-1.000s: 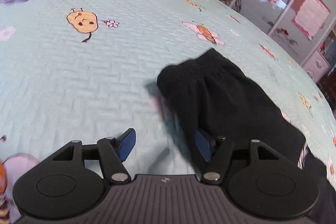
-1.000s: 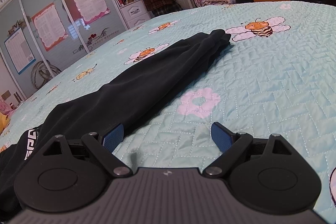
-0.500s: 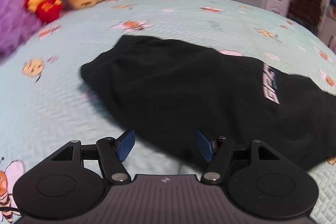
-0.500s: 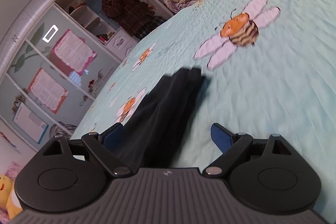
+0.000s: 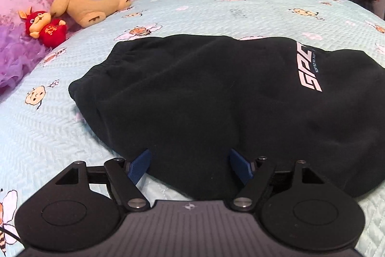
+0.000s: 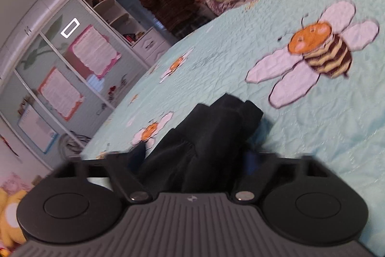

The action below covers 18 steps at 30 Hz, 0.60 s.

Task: Fold clothes
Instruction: 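Grasp the cuff end of the black pants leg with the right gripper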

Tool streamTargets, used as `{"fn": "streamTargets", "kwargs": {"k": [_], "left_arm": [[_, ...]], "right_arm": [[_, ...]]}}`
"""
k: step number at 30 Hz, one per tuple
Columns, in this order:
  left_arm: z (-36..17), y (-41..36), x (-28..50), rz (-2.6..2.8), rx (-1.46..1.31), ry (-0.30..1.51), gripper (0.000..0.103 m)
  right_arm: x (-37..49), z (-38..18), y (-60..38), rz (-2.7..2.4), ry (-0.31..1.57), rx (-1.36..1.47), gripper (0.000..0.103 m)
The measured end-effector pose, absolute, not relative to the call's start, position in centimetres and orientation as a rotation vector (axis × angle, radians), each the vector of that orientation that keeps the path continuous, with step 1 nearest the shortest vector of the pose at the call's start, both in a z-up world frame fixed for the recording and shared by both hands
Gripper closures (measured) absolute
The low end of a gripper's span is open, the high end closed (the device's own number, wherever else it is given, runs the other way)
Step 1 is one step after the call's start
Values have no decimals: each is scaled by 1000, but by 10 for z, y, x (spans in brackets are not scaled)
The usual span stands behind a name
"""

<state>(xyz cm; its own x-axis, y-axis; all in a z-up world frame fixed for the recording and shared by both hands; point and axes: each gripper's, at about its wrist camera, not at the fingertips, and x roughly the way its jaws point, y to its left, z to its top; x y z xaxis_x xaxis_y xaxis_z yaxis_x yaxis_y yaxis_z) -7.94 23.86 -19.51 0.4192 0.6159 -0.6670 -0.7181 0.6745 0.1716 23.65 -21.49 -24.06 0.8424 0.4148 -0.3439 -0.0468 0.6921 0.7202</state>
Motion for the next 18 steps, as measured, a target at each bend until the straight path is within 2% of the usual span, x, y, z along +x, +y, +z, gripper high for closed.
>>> {"fn": "streamTargets", "kwargs": {"k": [1, 11, 18], "left_arm": [[-194, 238, -78, 846, -145, 770, 26], [-186, 240, -94, 830, -184, 757, 26], [-171, 251, -133, 817, -307, 693, 26]], "right_arm": [[238, -245, -219, 295, 531, 814, 81], [233, -247, -222, 299, 526, 850, 81], [240, -224, -204, 183, 613, 681, 83]]}}
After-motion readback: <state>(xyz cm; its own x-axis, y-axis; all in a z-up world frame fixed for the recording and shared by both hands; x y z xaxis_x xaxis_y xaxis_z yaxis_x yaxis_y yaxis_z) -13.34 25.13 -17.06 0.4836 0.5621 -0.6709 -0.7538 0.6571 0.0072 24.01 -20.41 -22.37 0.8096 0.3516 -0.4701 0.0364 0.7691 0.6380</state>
